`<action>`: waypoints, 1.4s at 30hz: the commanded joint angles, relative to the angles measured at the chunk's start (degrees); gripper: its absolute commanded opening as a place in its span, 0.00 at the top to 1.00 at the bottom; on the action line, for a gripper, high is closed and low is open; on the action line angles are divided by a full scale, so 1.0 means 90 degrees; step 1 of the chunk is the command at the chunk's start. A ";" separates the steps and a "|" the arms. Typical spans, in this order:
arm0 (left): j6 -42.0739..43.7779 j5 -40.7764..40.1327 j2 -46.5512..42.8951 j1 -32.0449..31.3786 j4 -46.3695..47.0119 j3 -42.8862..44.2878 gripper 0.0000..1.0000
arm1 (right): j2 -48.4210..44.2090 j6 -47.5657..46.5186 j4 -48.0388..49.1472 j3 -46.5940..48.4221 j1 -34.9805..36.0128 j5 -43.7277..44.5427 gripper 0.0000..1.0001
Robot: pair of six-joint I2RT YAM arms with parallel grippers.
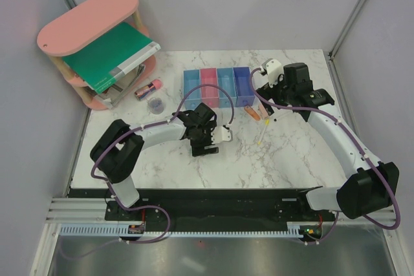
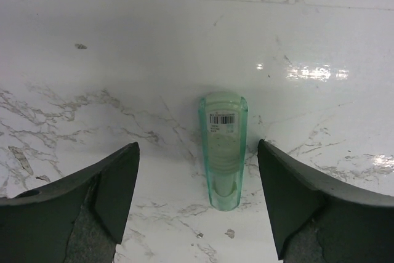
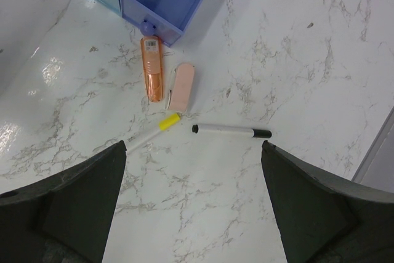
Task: Sort the stationery into containers
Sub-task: Pick up the stationery from the center of the board.
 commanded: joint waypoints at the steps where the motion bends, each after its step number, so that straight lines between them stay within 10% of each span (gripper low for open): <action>1: 0.0571 -0.0532 0.0536 0.0044 -0.1186 -0.0228 0.17 | -0.0183 0.0079 0.0118 0.0035 -0.0016 -0.0093 0.02; 5: 0.0601 -0.0503 0.0643 0.0044 -0.1255 -0.0198 0.32 | -0.0164 0.0079 0.0118 0.0045 -0.0016 -0.0093 0.02; 12: 0.0513 -0.0396 0.0887 0.0044 -0.1294 -0.0256 0.98 | -0.0154 0.0089 0.0098 0.0103 -0.0016 -0.0113 0.02; 30: -0.0931 0.0659 -0.0587 0.0405 -0.1568 0.1373 0.98 | -0.0271 0.0089 0.0137 -0.0004 -0.0016 0.0004 0.02; 42: -0.3422 0.0914 -0.0422 0.2182 0.0118 0.2624 0.98 | -0.0252 0.0235 0.0372 -0.0043 -0.0055 0.0268 0.02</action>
